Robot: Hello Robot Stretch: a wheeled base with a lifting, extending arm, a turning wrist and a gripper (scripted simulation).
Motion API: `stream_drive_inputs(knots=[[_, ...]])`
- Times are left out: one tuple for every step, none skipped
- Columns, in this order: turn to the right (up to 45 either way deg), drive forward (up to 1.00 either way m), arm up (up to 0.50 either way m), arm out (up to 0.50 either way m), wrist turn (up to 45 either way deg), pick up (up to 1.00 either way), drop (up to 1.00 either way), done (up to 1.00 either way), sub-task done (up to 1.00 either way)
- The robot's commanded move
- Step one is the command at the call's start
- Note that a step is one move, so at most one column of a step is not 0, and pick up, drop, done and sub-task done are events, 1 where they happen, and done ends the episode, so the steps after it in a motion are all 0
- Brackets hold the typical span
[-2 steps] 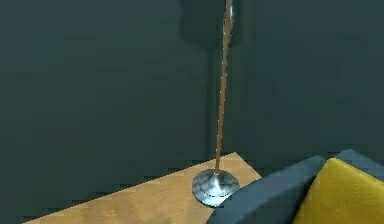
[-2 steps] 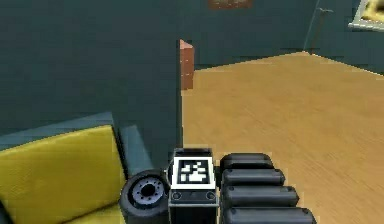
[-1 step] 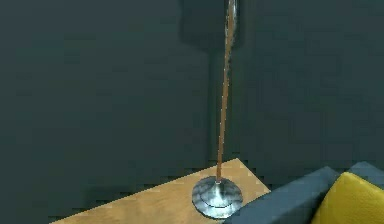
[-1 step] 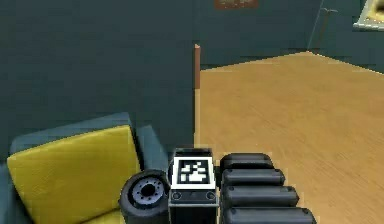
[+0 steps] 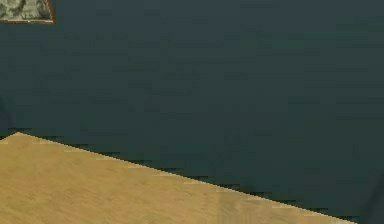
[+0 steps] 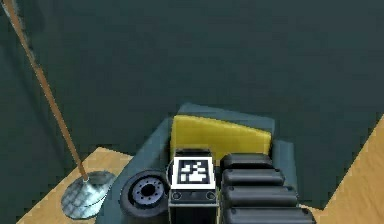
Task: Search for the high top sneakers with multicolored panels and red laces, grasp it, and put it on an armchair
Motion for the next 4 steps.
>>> stream_drive_inputs(knots=[[-9.0, 0.00, 0.00, 0.00, 0.0, 0.00, 0.00, 0.00, 0.00], [0.0, 0.00, 0.00, 0.30, 0.0, 0.00, 0.00, 0.00, 0.00], [0.0, 0.00, 0.00, 0.00, 45.0, 0.00, 0.00, 0.00, 0.00], [0.0, 0.00, 0.00, 0.00, 45.0, 0.00, 0.00, 0.00, 0.00]])
